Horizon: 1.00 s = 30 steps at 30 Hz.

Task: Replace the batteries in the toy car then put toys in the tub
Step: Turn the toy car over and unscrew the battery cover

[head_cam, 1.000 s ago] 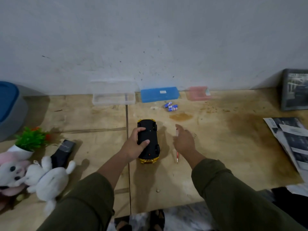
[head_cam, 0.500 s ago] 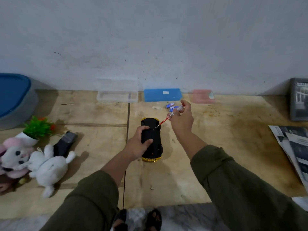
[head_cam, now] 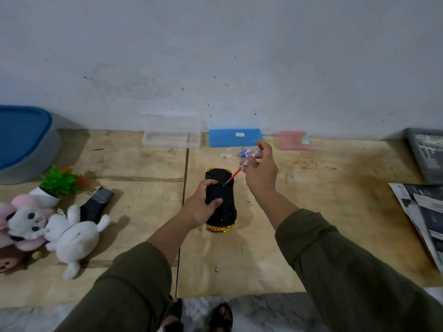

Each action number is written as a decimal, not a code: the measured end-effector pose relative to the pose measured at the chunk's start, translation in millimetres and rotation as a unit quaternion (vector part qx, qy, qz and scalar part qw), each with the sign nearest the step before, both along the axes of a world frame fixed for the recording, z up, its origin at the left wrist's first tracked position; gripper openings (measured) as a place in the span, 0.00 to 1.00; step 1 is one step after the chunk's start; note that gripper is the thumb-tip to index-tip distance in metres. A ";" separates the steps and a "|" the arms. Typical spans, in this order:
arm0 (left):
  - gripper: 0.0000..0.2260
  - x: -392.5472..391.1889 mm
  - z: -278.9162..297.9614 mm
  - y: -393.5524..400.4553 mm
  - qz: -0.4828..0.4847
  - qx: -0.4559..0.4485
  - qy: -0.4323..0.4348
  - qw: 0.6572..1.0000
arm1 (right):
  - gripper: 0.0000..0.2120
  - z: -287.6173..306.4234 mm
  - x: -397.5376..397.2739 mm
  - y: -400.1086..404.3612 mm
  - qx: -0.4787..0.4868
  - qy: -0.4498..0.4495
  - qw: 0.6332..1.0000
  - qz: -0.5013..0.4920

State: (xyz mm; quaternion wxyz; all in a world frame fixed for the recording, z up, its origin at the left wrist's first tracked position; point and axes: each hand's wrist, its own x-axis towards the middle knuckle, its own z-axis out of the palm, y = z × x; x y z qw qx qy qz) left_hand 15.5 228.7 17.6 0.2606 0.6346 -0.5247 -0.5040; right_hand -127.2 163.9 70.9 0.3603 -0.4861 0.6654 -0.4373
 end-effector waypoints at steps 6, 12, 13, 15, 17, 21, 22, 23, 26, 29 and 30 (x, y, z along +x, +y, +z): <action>0.20 -6.0 2.7 -0.4 -0.005 0.002 -0.012 1.000 | 0.18 7.9 0.9 3.2 -0.065 0.074 0.991 0.090; 0.20 -8.6 4.9 -1.7 -0.002 0.010 -0.012 1.000 | 0.18 14.2 2.5 4.6 -0.111 0.142 0.965 0.190; 0.20 -9.1 5.6 -1.2 -0.005 0.008 -0.012 1.000 | 0.17 16.5 3.8 4.5 -0.114 0.138 0.966 0.187; 0.21 -10.5 8.0 0.6 -0.010 0.003 -0.012 1.000 | 0.13 19.7 7.3 3.7 -0.124 0.112 0.968 0.186; 0.23 -11.8 9.6 2.0 -0.008 0.000 -0.006 1.000 | 0.13 22.0 10.6 4.4 -0.133 0.101 0.965 0.202; 0.20 -12.5 7.6 0.4 0.018 -0.001 0.004 1.000 | 0.17 26.6 12.1 7.5 -0.112 0.087 0.961 0.238; 0.20 -12.2 7.4 -0.4 0.021 -0.001 0.006 1.000 | 0.17 28.1 12.0 8.0 -0.104 0.082 0.961 0.242; 0.20 -11.6 7.3 -1.3 0.024 0.001 0.007 1.000 | 0.16 29.5 12.1 8.5 -0.098 0.070 0.963 0.242; 0.20 -10.0 7.8 -3.4 0.032 0.000 0.013 0.999 | 0.11 31.3 12.2 7.0 -0.097 0.042 0.970 0.220; 0.20 -8.8 7.0 -3.8 0.032 0.002 0.020 0.999 | 0.11 32.4 12.0 6.4 -0.104 0.064 0.966 0.228; 0.20 -8.4 6.7 -4.1 0.031 0.002 0.023 0.999 | 0.12 33.1 11.9 6.4 -0.100 0.067 0.966 0.229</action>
